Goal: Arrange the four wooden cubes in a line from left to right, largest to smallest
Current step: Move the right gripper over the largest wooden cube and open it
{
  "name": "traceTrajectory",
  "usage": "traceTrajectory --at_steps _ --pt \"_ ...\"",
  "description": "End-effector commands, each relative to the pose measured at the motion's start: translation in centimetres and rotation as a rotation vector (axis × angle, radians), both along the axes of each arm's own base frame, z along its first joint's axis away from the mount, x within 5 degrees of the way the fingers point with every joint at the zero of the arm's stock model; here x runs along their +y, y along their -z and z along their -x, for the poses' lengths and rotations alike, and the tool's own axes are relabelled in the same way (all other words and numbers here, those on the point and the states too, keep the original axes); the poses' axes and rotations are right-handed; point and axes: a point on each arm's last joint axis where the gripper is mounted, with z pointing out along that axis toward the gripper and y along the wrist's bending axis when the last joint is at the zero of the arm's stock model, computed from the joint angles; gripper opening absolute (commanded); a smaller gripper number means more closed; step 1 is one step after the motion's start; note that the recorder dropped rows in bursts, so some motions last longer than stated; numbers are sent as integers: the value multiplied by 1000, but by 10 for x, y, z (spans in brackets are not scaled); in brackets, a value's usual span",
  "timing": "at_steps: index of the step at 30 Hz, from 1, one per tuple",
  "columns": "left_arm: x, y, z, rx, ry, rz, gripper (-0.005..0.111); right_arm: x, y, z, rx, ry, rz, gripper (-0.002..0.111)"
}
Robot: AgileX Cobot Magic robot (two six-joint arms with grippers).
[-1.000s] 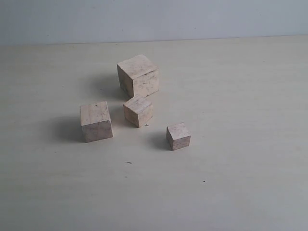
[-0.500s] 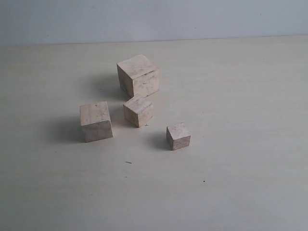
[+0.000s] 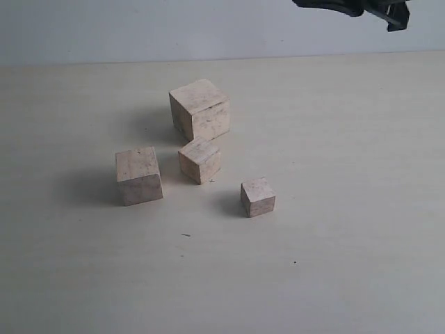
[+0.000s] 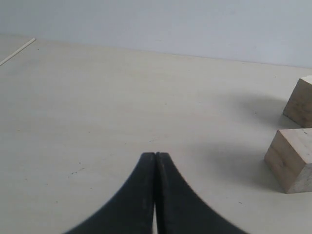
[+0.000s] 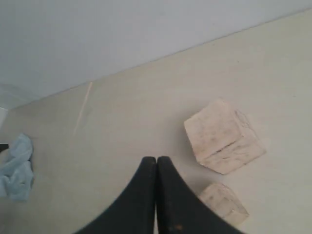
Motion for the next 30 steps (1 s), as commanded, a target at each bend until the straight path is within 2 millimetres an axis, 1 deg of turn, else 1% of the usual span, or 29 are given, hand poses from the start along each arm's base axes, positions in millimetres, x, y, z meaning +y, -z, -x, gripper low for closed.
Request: traceTrajectory --at_steps 1,2,3,4,5,7,9,11,12,14,16,17,19,20,23,25,26,28,30 --pt "0 0 0 -15 -4 9 0 11 0 -3 -164 -124 4 0" --pt "0 0 0 -15 -4 9 0 16 0 0 -200 -163 31 0" --pt "0 0 0 -15 -4 9 0 28 1 5 -234 -196 77 0" --pt "0 0 0 -15 -4 9 0 35 1 8 -265 -222 129 0" --pt "0 0 0 -15 -4 9 0 53 1 15 -310 -252 225 0" --pt "0 0 0 -15 -4 9 0 77 1 21 -376 -288 399 0" --pt "0 0 0 -15 -4 9 0 94 7 23 -374 -279 524 0" --pt "0 0 0 -15 -4 9 0 106 18 19 -337 -242 638 0" --pt "0 0 0 -15 -4 9 0 111 24 17 -313 -227 681 3" --pt "0 0 0 -15 -4 9 0 122 32 15 -303 -245 716 11" --pt "0 0 0 -15 -4 9 0 133 39 14 -314 -285 735 23" --pt "0 0 0 -15 -4 9 0 141 43 15 -336 -323 751 33" --pt "0 0 0 -15 -4 9 0 153 48 17 -375 -382 777 49" --pt "0 0 0 -15 -4 9 0 159 52 15 -397 -407 789 61" --pt "0 0 0 -15 -4 9 0 170 60 9 -433 -422 790 84" --pt "0 0 0 -15 -4 9 0 174 65 5 -426 -413 789 90" --pt "0 0 0 -15 -4 9 0 175 70 4 -402 -397 787 91" --pt "0 0 0 -15 -4 9 0 176 76 2 -365 -367 776 91" --pt "0 0 0 -15 -4 9 0 177 76 1 -348 -332 751 91"
